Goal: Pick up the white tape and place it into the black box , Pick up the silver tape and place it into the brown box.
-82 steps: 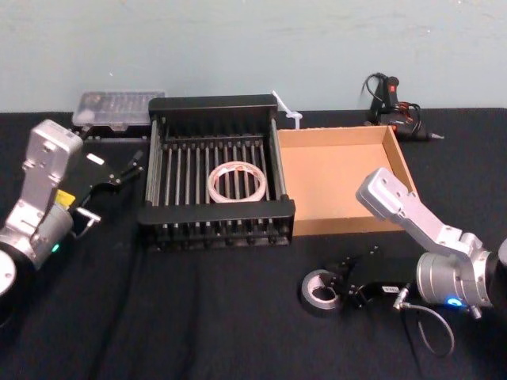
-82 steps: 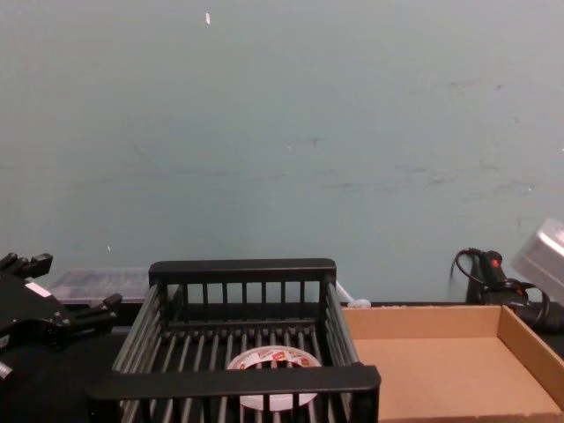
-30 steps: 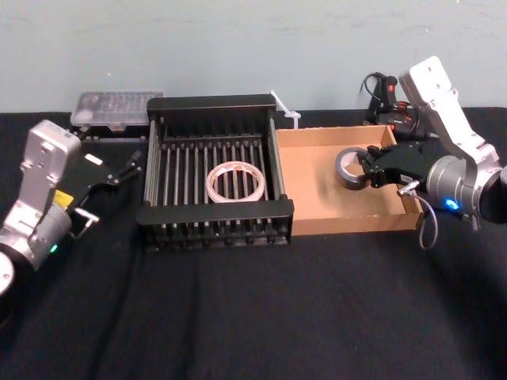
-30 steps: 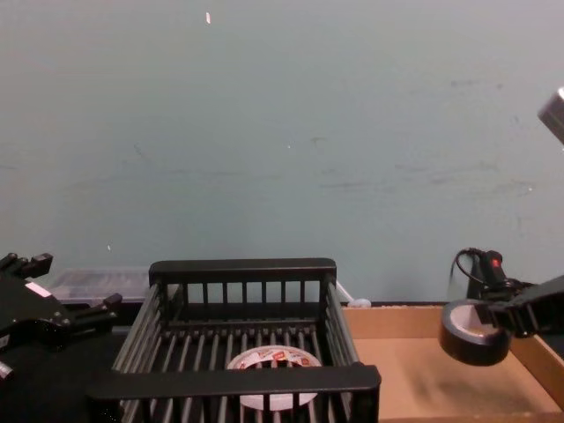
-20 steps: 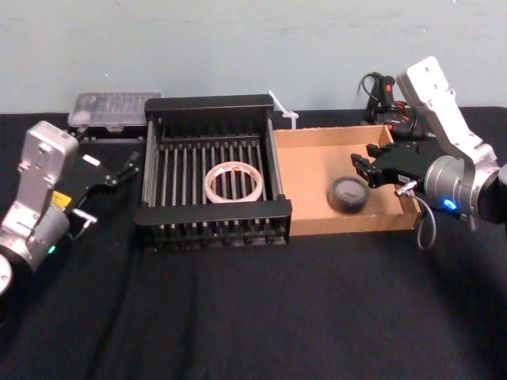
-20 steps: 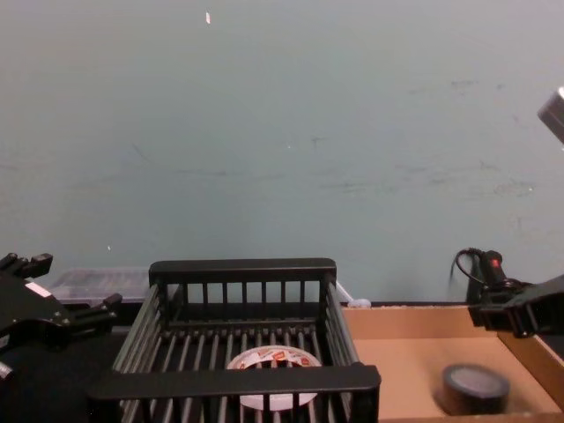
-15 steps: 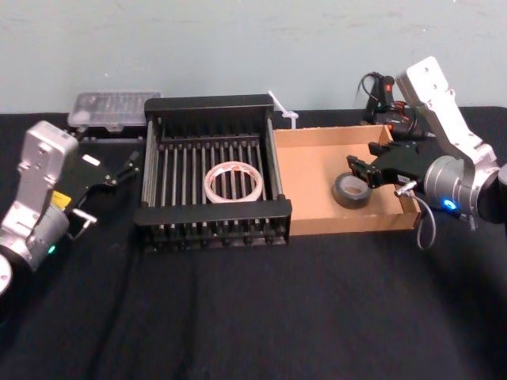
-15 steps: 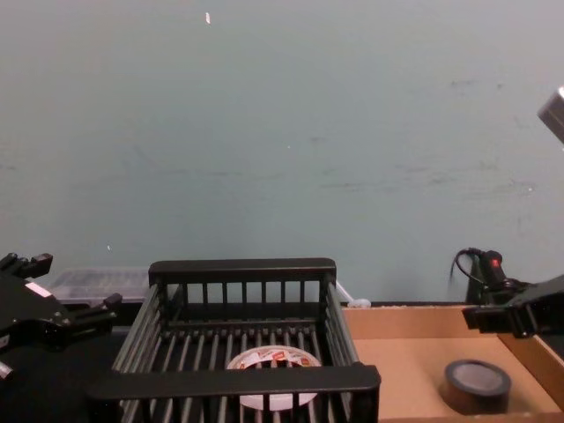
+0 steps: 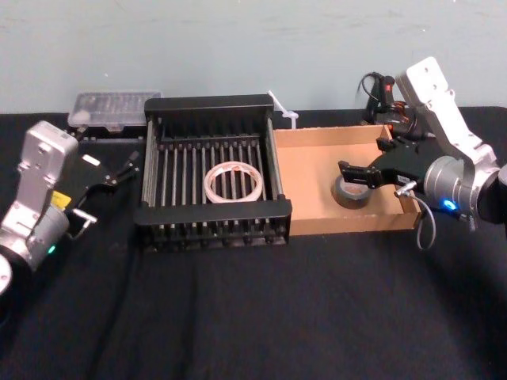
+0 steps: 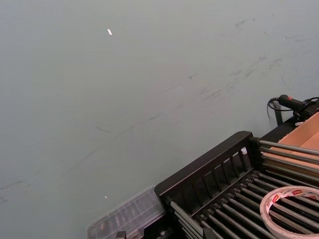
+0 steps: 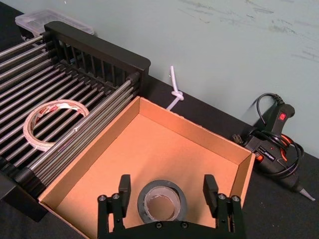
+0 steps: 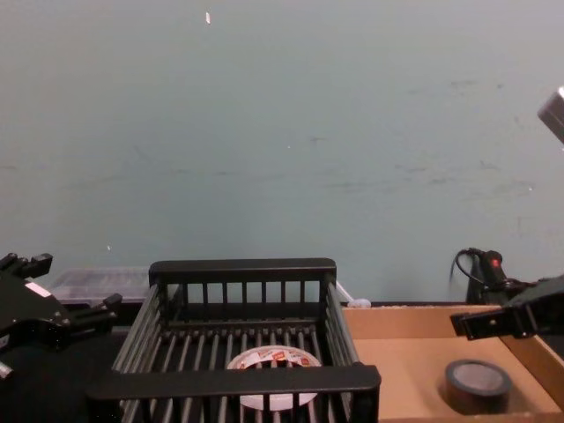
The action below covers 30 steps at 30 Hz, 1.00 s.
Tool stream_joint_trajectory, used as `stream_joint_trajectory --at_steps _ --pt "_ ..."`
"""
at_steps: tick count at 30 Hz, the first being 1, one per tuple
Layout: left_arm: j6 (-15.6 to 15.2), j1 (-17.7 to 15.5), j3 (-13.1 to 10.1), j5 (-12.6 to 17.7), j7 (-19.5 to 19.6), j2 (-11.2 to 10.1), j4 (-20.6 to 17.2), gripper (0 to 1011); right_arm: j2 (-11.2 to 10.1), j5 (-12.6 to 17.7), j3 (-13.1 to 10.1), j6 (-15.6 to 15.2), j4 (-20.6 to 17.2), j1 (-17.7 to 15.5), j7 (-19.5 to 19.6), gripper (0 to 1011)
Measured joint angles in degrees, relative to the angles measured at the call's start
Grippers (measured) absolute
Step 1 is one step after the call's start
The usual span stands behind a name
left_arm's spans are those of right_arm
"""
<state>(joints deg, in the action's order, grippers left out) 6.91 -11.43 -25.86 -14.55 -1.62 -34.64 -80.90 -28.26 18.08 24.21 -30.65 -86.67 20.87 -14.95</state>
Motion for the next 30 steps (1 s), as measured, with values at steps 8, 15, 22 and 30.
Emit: stream_joint_trajectory --at_steps 8,15,22,30 --pt "0.0 0.0 0.0 0.0 0.0 0.0 0.0 1001 0.0 -0.1 -0.2 0.3 -0.1 -0.3 0.0 1002" --pt "0.0 0.0 0.0 0.0 0.0 0.0 0.0 1001 1.0 -2.2 -2.5 5.5 -1.3 -3.2 3.5 1002" --pt "0.0 0.0 0.0 0.0 0.0 0.0 0.0 1001 1.8 -5.3 -4.5 13.6 -2.0 -6.9 7.7 1002" --pt "0.0 0.0 0.0 0.0 0.0 0.0 0.0 1001 2.9 -9.5 -6.4 23.8 -1.1 -12.0 12.8 1002"
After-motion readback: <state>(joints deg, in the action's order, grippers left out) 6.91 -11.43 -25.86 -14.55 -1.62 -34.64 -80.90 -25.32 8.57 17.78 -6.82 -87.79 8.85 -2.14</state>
